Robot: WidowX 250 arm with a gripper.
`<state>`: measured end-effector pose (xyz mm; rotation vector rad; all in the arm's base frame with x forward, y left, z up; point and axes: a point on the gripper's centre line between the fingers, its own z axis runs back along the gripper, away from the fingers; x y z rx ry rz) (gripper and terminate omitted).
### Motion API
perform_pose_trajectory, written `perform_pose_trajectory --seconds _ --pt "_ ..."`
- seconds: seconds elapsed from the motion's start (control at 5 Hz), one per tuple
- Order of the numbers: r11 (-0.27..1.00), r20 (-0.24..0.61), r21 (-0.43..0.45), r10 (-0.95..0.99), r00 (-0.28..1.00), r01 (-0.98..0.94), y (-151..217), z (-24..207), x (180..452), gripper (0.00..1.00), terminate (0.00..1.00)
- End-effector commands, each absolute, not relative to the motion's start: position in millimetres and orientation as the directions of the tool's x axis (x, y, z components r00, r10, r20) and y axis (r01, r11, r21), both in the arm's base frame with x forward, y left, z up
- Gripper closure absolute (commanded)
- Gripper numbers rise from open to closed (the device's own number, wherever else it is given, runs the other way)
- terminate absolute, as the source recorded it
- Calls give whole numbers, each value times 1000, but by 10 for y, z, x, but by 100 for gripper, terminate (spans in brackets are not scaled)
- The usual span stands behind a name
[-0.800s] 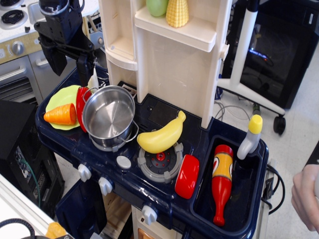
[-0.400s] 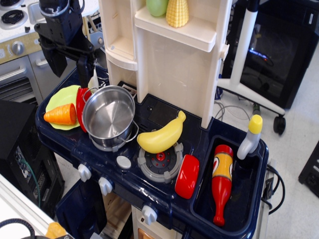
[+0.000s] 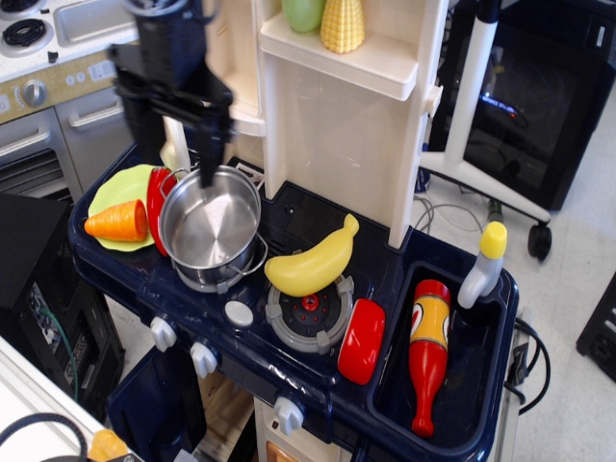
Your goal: Put sushi in pot or pan
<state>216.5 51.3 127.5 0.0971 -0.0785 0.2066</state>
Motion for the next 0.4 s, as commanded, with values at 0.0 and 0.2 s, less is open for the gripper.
perform_pose_trajectory --seconds 0.0,0.2 --pt "983 87 55 170 982 -175 -85 1417 2239 0 0" --pt "989 17 70 131 991 -131 -469 1413 2346 0 0"
